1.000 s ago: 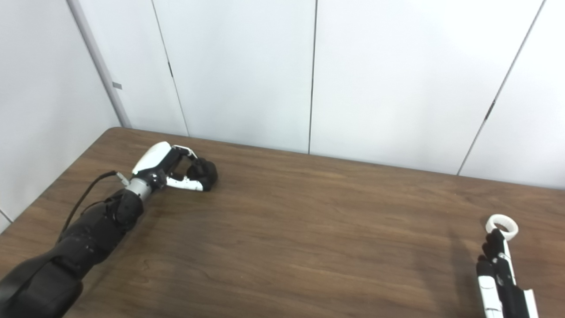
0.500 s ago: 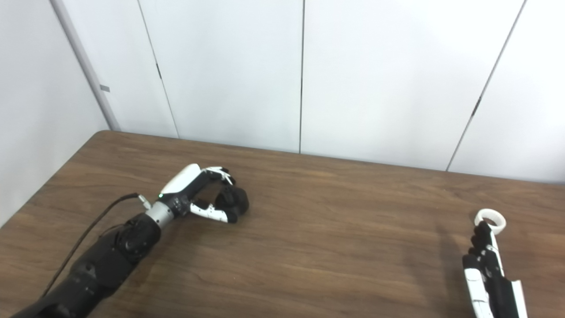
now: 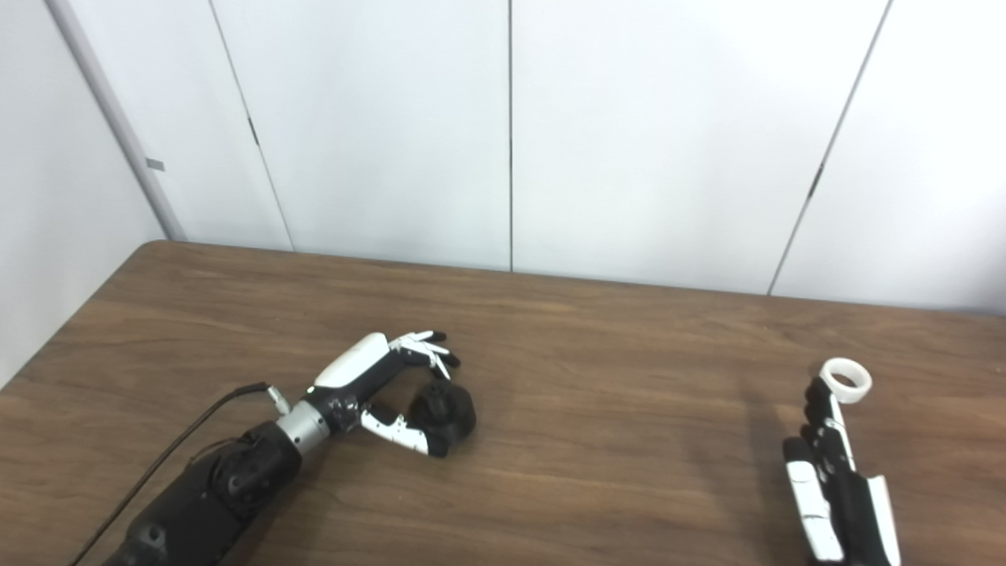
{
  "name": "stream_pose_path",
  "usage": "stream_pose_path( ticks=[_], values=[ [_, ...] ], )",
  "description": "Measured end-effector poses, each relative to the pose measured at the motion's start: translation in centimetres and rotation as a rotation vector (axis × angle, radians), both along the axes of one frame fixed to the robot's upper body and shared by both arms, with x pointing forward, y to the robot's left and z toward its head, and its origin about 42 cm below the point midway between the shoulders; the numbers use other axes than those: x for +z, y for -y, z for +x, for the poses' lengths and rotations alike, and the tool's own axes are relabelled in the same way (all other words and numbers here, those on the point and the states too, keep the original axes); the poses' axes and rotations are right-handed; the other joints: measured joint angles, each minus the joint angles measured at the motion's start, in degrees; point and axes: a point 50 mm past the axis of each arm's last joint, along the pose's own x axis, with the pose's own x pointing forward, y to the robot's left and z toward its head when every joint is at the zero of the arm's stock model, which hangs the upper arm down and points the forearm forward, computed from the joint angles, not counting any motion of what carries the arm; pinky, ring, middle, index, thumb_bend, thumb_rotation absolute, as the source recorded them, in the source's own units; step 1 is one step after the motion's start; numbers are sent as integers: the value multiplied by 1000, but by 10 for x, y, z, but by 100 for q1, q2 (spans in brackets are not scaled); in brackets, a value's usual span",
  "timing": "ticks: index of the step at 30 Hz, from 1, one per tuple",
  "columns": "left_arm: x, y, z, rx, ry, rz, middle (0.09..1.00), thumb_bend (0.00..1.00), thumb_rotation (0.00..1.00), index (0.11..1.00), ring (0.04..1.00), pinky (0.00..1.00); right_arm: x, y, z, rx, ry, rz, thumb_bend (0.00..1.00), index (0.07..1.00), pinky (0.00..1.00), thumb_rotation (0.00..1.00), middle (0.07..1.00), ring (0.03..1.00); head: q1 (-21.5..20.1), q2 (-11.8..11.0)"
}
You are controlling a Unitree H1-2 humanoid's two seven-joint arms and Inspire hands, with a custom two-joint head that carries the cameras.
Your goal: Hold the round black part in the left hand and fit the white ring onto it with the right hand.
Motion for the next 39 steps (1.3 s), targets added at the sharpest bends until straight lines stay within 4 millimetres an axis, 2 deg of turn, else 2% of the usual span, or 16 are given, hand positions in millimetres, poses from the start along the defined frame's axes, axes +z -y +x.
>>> stream_pose_path(
  ticks=[7,16,20,28,39],
  values=[
    [0,28,-12,-120,-21,7,792,524,56,479,955,997,1,-13,1,12,12,10,440,971,1000,845,990,1000,-282,79],
    [2,50,-21,-209,6,63,790,524,58,478,954,998,2,-22,-2,1,20,16,426,976,1000,862,997,1000,-607,193],
    [0,60,-26,-241,36,86,797,524,58,478,953,998,2,-27,-4,10,17,35,427,981,1000,837,1000,1000,-774,246],
    [2,67,-27,-283,155,168,832,525,56,478,998,1000,3,-32,-7,6,0,54,443,986,1000,845,1000,1000,-862,281],
    [1,68,-23,-303,177,204,873,526,60,478,1000,1000,5,-33,-8,-8,8,54,439,986,998,851,1000,1000,-985,351]
  ],
)
